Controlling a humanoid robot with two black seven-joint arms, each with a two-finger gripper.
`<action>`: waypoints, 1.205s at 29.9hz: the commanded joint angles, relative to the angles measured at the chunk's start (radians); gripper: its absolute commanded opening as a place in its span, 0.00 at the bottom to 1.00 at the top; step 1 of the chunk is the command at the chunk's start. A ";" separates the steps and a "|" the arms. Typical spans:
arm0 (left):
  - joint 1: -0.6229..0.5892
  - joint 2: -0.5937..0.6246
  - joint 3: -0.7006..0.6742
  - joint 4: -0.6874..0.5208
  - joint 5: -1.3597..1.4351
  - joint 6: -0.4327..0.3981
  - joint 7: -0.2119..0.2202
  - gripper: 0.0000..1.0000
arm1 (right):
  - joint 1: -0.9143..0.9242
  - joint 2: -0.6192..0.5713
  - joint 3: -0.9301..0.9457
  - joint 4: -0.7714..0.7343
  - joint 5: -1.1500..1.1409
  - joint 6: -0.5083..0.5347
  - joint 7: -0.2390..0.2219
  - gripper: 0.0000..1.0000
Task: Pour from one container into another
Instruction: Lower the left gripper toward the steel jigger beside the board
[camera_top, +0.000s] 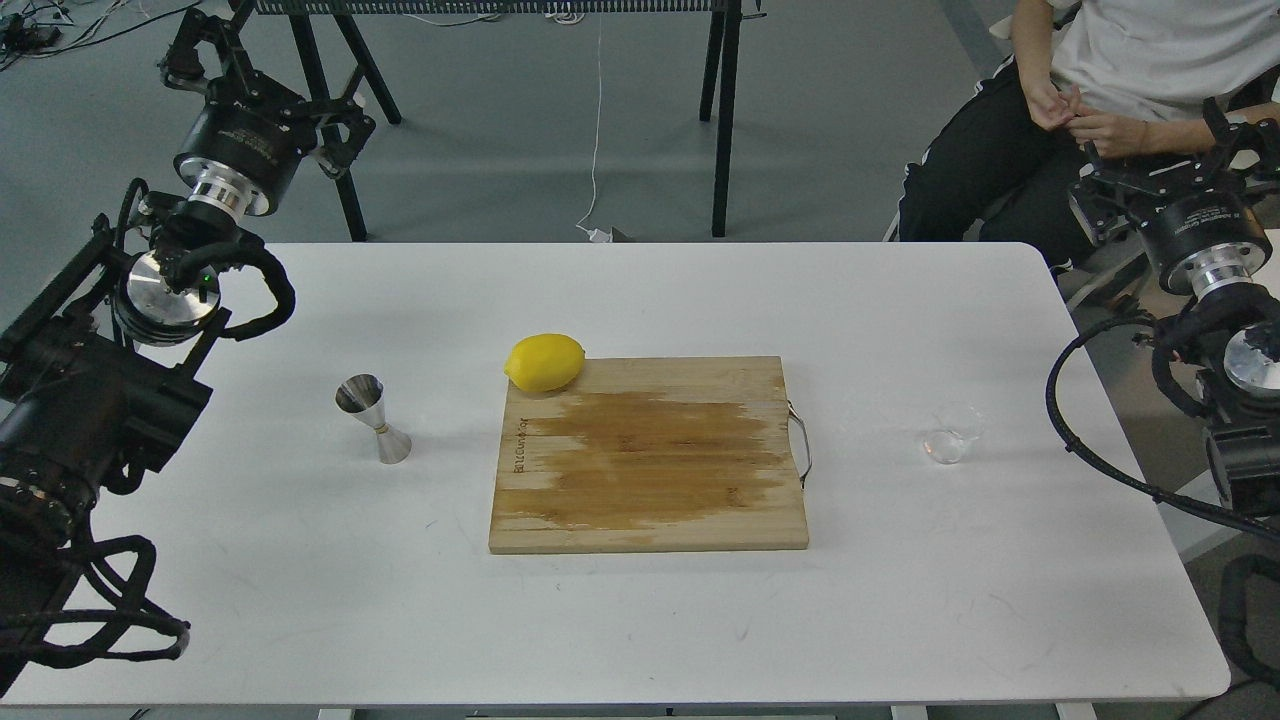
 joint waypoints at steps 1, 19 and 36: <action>0.005 0.000 -0.002 0.000 -0.004 0.000 -0.002 1.00 | 0.001 -0.004 -0.001 0.000 -0.002 0.000 0.001 1.00; 0.389 0.319 0.003 -0.681 0.328 0.081 -0.042 1.00 | -0.045 -0.057 -0.001 0.014 0.001 0.000 0.024 1.00; 0.802 0.497 0.009 -1.012 1.469 0.337 -0.167 0.94 | -0.091 -0.057 0.014 0.017 0.003 0.000 0.026 1.00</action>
